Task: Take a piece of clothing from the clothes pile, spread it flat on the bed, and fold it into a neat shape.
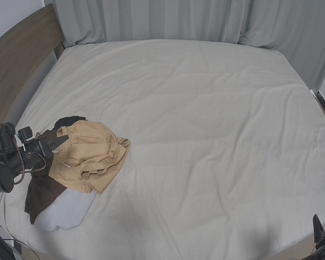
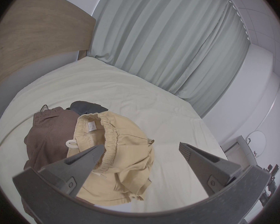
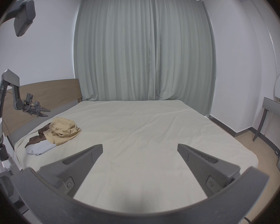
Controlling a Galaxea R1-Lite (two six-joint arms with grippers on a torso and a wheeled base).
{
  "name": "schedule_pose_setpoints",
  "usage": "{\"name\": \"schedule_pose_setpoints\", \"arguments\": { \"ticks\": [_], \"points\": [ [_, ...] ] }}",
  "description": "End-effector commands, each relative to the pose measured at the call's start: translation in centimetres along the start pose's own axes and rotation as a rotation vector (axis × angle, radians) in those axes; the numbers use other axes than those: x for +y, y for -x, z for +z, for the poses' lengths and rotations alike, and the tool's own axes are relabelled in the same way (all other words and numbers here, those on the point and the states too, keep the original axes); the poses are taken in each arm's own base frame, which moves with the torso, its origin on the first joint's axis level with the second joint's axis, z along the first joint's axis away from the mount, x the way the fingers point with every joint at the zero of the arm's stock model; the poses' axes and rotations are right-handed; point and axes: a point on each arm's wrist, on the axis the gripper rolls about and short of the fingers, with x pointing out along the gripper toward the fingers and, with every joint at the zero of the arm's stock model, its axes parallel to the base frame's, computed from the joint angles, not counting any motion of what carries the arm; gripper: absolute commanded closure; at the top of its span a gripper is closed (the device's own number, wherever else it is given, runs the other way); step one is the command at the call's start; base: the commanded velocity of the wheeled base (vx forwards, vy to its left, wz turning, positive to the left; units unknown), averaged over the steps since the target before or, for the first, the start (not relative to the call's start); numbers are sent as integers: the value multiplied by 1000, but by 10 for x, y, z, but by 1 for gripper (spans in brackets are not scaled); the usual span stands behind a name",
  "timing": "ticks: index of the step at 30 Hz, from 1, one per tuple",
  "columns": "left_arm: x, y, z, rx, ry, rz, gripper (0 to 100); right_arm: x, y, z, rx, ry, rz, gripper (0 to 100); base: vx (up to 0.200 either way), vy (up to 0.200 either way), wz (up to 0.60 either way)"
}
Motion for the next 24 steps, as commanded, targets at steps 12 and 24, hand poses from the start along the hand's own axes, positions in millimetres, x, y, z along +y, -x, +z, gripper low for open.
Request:
{"name": "schedule_pose_setpoints", "arguments": {
  "ticks": [12, 24],
  "points": [
    [27, -33, -7, 28, 23, 10, 0, 0, -1, -5, 12, -2, 0, 0, 0, 0, 0],
    [40, -56, -9, 35, 24, 11, 0, 0, -1, -5, 12, -2, 0, 0, 0, 0, 0]
  ]
}}
